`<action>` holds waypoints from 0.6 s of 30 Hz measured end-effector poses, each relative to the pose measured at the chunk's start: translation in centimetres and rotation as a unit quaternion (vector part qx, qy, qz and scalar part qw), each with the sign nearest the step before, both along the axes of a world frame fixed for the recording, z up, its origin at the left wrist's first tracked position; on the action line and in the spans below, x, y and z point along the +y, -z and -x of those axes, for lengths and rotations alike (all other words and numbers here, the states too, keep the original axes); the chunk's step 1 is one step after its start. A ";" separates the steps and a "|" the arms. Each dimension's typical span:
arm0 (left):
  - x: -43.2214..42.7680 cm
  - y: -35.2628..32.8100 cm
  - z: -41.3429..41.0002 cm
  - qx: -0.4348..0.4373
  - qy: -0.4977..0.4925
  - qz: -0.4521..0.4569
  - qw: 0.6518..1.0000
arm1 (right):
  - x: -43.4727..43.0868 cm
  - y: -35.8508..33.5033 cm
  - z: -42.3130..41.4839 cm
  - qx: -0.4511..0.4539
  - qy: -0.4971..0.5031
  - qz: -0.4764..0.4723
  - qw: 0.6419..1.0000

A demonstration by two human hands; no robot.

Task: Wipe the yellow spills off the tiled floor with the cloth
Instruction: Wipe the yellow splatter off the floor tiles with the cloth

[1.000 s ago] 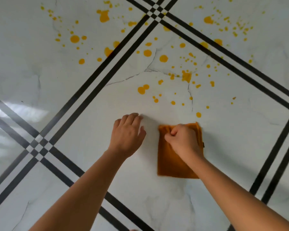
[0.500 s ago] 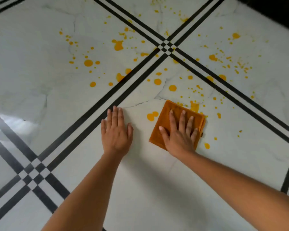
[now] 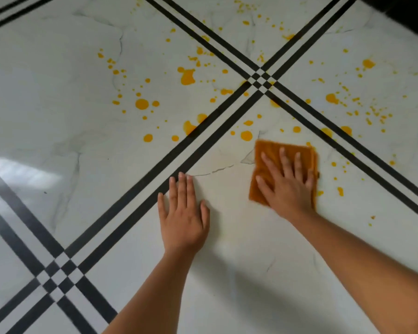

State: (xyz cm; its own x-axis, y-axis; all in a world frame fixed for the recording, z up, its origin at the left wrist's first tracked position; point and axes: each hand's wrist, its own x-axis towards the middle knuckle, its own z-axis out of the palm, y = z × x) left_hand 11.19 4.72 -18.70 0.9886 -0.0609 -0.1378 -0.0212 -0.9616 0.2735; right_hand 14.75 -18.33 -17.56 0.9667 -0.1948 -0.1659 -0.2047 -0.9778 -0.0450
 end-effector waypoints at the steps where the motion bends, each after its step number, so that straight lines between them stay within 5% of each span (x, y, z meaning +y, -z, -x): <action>1: 0.0 0.0 0.0 -0.002 0.001 -0.002 1.000 | 0.9 0.0 -2.0 0.017 0.026 -0.009 0.999; 3: 0.1 -0.1 0.1 -0.006 -0.002 -0.005 1.000 | 3.4 0.0 -3.1 0.023 -0.103 0.003 0.994; 5: 0.1 -0.2 0.0 -0.006 0.001 -0.006 1.000 | 3.5 0.1 -0.1 -0.006 -0.328 0.004 0.945; 7: 0.0 -0.3 0.0 -0.001 0.000 -0.001 1.000 | 0.4 0.2 3.8 0.000 -0.434 0.006 0.901; 13: -0.3 -0.2 0.0 0.009 -0.011 -0.011 1.000 | 0.8 0.6 -4.8 -0.035 -0.154 -0.006 0.987; 15: -0.4 -0.2 -0.1 0.001 -0.015 -0.005 1.000 | 3.5 0.3 -4.5 -0.030 -0.214 -0.015 0.976; 18: -0.1 -0.2 0.2 -0.004 -0.030 0.007 1.000 | 0.7 0.9 2.2 -0.021 -0.418 -0.020 0.908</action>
